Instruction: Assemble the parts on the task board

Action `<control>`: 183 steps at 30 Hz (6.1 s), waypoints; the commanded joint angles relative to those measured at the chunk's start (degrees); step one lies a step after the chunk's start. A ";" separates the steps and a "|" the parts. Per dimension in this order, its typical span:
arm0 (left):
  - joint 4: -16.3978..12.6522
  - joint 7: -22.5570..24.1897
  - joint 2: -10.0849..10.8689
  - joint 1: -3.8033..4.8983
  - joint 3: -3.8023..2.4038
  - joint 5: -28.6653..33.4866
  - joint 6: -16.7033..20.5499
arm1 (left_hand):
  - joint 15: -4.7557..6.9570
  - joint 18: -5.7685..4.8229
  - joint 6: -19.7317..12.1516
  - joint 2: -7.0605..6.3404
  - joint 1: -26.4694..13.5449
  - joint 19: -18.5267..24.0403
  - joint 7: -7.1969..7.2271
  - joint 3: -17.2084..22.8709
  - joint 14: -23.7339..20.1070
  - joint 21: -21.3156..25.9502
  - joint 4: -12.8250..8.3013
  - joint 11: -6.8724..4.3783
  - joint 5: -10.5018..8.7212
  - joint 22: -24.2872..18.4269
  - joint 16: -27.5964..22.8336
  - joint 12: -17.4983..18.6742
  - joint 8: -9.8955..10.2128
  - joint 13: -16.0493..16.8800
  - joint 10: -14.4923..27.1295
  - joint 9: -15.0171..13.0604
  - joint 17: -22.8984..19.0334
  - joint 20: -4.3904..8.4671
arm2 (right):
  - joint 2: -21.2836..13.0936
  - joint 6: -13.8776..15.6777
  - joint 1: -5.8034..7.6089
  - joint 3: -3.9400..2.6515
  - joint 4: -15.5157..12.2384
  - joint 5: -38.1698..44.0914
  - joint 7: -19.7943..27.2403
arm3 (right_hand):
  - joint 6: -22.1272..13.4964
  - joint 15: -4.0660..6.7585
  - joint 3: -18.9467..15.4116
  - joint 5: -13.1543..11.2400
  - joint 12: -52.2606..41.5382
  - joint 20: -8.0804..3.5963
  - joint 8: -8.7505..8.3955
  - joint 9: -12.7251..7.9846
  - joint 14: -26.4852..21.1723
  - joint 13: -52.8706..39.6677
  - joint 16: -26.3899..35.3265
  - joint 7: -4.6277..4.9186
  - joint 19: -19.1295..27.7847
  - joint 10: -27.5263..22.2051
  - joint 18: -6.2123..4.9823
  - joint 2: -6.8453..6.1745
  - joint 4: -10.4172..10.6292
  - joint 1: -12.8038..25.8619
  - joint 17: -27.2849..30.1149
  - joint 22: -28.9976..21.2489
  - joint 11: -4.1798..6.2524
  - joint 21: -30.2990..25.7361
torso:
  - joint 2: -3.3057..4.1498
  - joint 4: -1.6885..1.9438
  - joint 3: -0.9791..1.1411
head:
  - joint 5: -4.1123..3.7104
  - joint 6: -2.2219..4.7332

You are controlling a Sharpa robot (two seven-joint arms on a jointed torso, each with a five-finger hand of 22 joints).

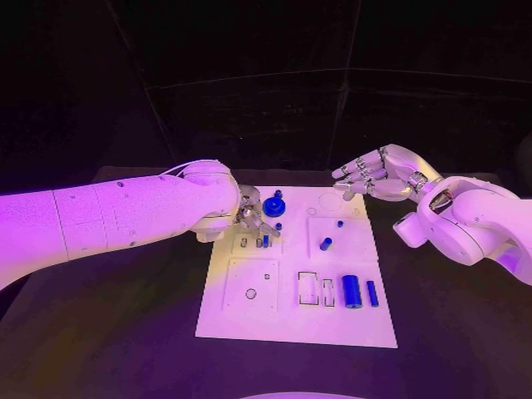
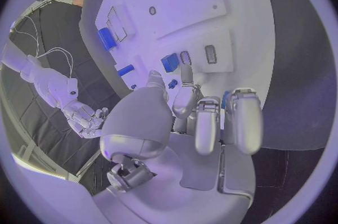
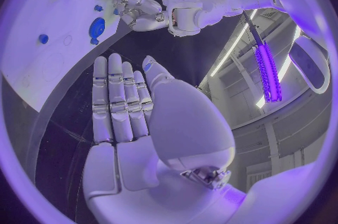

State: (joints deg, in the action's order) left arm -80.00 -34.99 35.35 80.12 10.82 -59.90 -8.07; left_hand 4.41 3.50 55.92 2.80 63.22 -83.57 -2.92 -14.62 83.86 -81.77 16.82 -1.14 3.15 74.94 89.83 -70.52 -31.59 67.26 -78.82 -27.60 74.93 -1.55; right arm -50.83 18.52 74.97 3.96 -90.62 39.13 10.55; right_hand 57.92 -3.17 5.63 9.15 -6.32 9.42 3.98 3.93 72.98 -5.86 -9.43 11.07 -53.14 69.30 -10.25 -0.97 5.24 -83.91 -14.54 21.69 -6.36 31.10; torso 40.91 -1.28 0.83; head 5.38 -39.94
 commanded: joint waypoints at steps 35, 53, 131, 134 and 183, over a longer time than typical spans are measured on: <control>0.19 1.60 -0.88 0.11 0.23 2.44 -1.48 | 0.44 -0.47 -1.98 6.40 11.09 -0.45 0.45 5.88 6.14 -0.15 -5.49 -0.42 -0.12 0.72 0.17 -0.03 -1.62 0.03 0.32 -3.10 15.07 0.01 | 1.31 0.88 0.13 -0.03 2.40 0.79 0.26 | -0.22 -0.39 3.01 6.41 0.48 0.30 0.18 0.04 0.81 1.59 3.10 -0.06 -0.71 0.19 -0.12 -1.24 -0.98 0.05 0.61 -0.85 -0.37 -1.71 | 0.01 0.06 0.01 | -0.19 -0.83; -0.63 3.01 0.76 0.10 0.23 7.89 1.57 | 0.53 -0.39 -3.43 7.09 17.08 -0.08 0.50 18.60 6.14 0.15 -13.13 -0.54 -0.26 0.61 0.17 1.14 -0.89 -0.67 0.72 -4.29 15.07 0.22 | 1.76 -0.19 0.12 -0.03 3.50 1.71 -0.37 | -0.35 -0.54 3.80 7.61 0.56 0.34 0.13 0.01 0.71 1.85 3.86 0.04 -0.52 0.12 -0.03 -1.75 -1.06 0.46 0.78 -0.88 -0.49 -1.94 | -0.03 0.20 0.07 | 0.09 -1.24; -6.63 1.38 4.86 -2.79 2.33 3.70 14.85 | 0.69 -0.32 -2.79 -3.59 4.43 -0.12 0.72 47.09 6.14 0.70 -17.26 -0.78 -0.31 0.94 0.17 2.06 -2.29 -1.49 0.07 -8.19 15.07 0.34 | 2.80 -1.04 0.11 -0.02 5.47 1.86 -0.42 | -0.62 -0.86 4.59 7.32 0.69 0.68 0.10 0.02 0.50 2.00 4.83 0.20 -0.09 -0.24 0.02 -1.99 -0.30 2.04 0.98 -1.23 -0.71 -2.76 | -0.42 1.11 0.35 | 0.49 -3.32; -6.53 1.43 4.83 -2.79 2.33 3.70 14.88 | 0.69 -0.32 -2.79 -3.59 4.43 -0.12 0.72 47.09 6.14 0.70 -17.26 -0.78 -0.31 0.94 0.17 2.06 -2.29 -1.49 0.07 -8.19 15.07 0.34 | 2.89 -1.09 0.11 -0.02 5.36 1.87 -0.39 | -0.62 -0.86 4.60 7.31 0.69 0.68 0.10 0.02 0.50 2.00 4.84 0.20 -0.09 -0.25 0.02 -1.99 -0.30 2.05 0.98 -1.24 -0.71 -2.77 | -0.43 1.10 0.37 | 0.45 -3.34; -3.31 -0.86 2.62 -2.76 2.31 3.87 10.22 | 1.13 -0.51 -0.34 -6.01 -4.52 -0.60 1.54 41.68 6.14 0.25 -13.31 -1.34 -0.36 2.04 0.17 0.79 -3.96 -0.42 -0.81 -9.42 15.07 0.69 | 3.03 -1.33 0.11 -0.01 4.92 1.87 -0.44 | -0.67 -0.95 4.83 7.28 0.71 0.77 0.11 0.02 0.28 2.00 5.13 0.22 0.06 -0.34 0.02 -2.02 -0.23 2.21 1.05 -1.38 -0.75 -3.06 | -0.45 1.12 0.39 | 0.33 -3.97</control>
State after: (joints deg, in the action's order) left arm -83.33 -34.89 38.06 77.54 12.97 -55.87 3.32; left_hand 5.11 3.52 55.41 -3.12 59.24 -83.99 -1.01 27.57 84.16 -81.22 3.40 -2.37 2.69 74.90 89.82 -69.52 -35.30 66.77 -79.25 -36.95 74.91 -1.14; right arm -47.84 17.47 74.96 3.99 -85.54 40.92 9.77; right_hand 57.71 -3.90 10.01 16.64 -5.93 9.82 3.98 3.96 73.29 -3.92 -4.66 11.28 -53.15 69.09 -10.24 -2.99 4.97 -82.48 -13.57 20.37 -6.97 28.33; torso 40.48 -0.18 1.19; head 5.69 -43.94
